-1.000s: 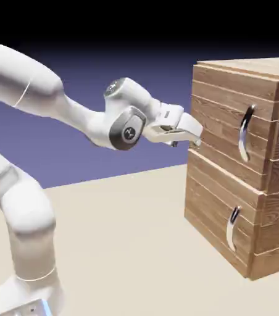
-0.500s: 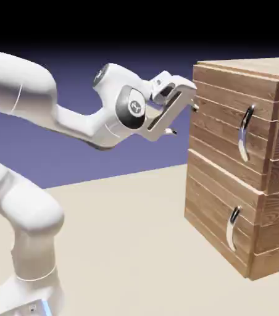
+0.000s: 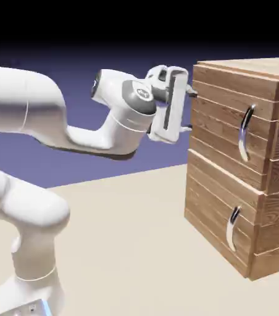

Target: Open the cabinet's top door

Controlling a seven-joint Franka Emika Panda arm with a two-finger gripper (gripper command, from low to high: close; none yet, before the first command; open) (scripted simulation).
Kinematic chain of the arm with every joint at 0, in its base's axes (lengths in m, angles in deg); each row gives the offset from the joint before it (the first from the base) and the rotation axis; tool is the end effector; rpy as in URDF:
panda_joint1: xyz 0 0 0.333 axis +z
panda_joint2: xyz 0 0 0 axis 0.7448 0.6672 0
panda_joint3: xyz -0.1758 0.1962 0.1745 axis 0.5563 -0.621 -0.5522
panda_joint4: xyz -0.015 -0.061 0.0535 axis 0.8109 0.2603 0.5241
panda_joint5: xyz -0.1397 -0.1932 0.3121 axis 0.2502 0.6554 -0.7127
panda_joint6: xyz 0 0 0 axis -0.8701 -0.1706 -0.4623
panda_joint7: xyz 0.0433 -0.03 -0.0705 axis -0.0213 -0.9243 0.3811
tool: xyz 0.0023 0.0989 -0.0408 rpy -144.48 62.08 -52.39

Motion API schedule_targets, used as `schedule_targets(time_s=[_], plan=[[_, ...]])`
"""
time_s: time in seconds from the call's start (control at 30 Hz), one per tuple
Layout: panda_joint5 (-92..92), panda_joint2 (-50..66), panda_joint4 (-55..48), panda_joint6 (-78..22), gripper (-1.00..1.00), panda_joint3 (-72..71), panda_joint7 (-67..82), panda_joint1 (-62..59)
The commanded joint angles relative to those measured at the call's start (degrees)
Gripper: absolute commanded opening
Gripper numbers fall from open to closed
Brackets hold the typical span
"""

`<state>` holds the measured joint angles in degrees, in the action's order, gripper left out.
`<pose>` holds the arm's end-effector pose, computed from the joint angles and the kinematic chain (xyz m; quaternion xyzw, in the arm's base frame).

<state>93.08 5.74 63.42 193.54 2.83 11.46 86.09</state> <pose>0.3670 -0.0194 0.5660 0.6491 0.4722 0.4921 0.3370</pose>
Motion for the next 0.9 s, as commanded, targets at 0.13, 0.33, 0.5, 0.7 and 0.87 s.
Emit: schedule_targets(time_s=[0.13,0.33,0.5,0.7,0.87], plan=[[12.46,-2.25,-1.84,-1.06,0.0,5.2,5.1,4.63],[27.41,-4.95,-4.05,-2.33,0.0,11.43,11.23,10.19],[39.87,-7.2,-5.89,-3.38,0.0,16.63,16.33,14.83],[54.82,-9.89,-8.1,-4.65,0.0,22.86,22.45,20.39],[64.91,-11.71,-9.59,-5.51,0.0,27.07,26.58,24.14]])
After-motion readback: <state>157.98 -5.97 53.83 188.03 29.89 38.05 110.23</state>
